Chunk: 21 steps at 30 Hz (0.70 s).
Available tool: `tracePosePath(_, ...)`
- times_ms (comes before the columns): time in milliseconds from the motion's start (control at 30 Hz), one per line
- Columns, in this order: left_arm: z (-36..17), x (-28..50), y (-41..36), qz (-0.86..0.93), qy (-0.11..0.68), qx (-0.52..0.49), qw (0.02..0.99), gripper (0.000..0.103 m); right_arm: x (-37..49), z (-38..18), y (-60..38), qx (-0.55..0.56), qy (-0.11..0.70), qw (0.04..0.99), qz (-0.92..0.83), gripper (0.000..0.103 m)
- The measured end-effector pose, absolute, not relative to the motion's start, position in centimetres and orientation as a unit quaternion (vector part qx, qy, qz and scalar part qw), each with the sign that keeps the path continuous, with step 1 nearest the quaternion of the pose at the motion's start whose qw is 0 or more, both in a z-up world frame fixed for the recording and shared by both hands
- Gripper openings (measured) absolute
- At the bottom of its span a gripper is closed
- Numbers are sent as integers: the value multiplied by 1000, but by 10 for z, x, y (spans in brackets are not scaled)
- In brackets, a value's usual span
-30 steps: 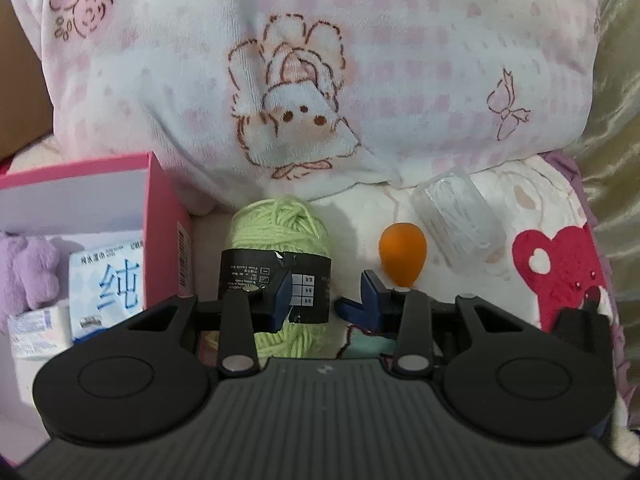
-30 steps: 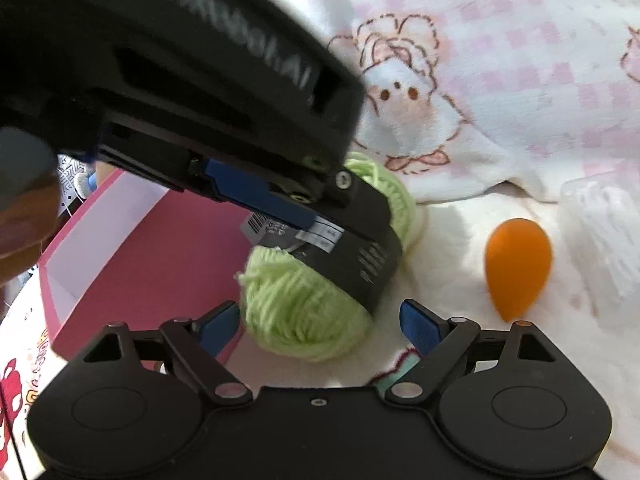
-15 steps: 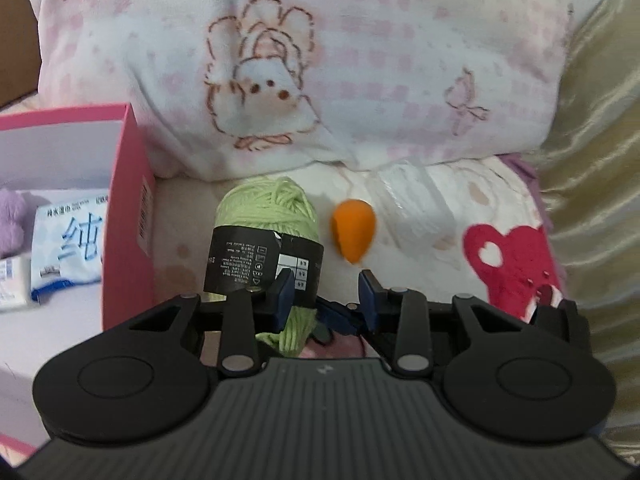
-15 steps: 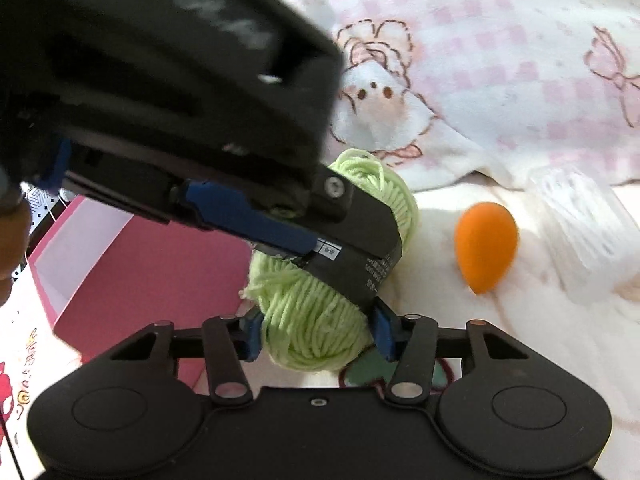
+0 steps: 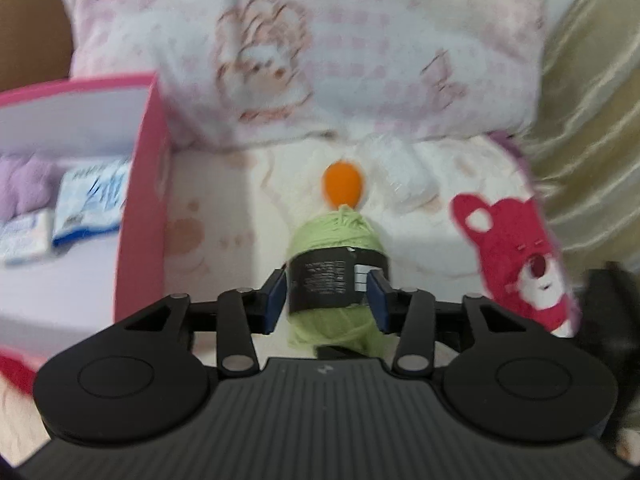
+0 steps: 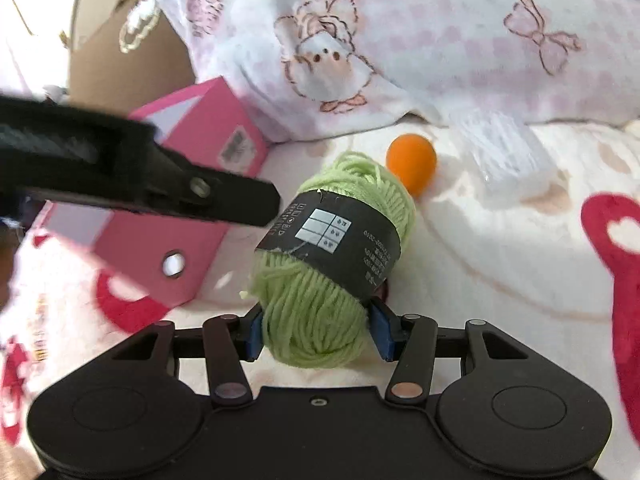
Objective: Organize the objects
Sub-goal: 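Lift the yarn ball with the left gripper and carry it toward the pink box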
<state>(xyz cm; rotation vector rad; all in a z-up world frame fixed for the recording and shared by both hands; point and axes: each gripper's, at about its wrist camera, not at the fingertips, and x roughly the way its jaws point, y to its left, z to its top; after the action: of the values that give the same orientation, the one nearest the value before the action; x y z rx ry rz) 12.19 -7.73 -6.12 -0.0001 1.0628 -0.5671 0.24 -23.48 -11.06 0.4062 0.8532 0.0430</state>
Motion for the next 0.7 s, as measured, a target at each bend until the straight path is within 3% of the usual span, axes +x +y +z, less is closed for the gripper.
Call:
tracePosePath(233, -89, 110, -78, -271, 530, -32, 803, 53, -4, -135, -241, 170, 425, 889, 24, 61)
tracePosePath(433, -110, 102, -70, -279, 534, -79, 794, 52, -19, -130, -236, 177, 407, 894, 55, 84)
tracePosePath(700, -124, 89, -59, -290, 507, -116, 803, 45, -5, -139, -235, 165, 412, 896, 30, 84)
